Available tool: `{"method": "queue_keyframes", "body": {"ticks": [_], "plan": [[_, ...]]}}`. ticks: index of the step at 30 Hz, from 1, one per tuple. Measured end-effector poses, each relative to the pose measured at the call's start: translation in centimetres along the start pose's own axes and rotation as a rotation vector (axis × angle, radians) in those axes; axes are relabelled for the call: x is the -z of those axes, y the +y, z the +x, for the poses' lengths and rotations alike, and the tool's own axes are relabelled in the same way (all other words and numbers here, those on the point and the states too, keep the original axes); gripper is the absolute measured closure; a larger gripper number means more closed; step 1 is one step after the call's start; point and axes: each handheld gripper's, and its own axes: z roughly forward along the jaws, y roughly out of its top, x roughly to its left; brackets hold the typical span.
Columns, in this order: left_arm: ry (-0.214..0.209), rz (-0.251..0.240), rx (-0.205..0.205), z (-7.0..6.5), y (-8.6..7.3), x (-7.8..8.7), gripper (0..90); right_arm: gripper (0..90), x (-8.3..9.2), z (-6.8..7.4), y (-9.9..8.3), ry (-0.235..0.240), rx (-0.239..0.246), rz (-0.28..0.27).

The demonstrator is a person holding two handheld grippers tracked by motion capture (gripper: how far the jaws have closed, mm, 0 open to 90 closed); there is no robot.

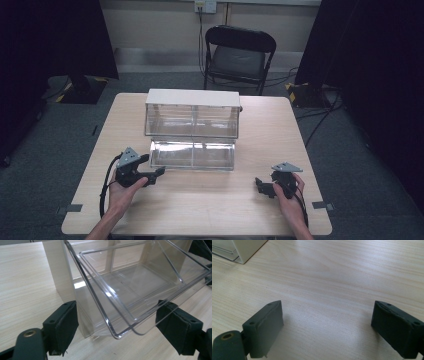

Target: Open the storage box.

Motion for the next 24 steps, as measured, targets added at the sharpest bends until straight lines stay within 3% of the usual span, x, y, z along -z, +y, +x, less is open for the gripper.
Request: {"method": "queue_keyframes", "body": {"ticks": [24], "plan": [[-0.001, 0.021, -0.022, -0.29, 0.51, -0.77, 15.3, 9.7, 0.0, 0.0, 0.0, 0.0, -0.001, 0.0]]}}
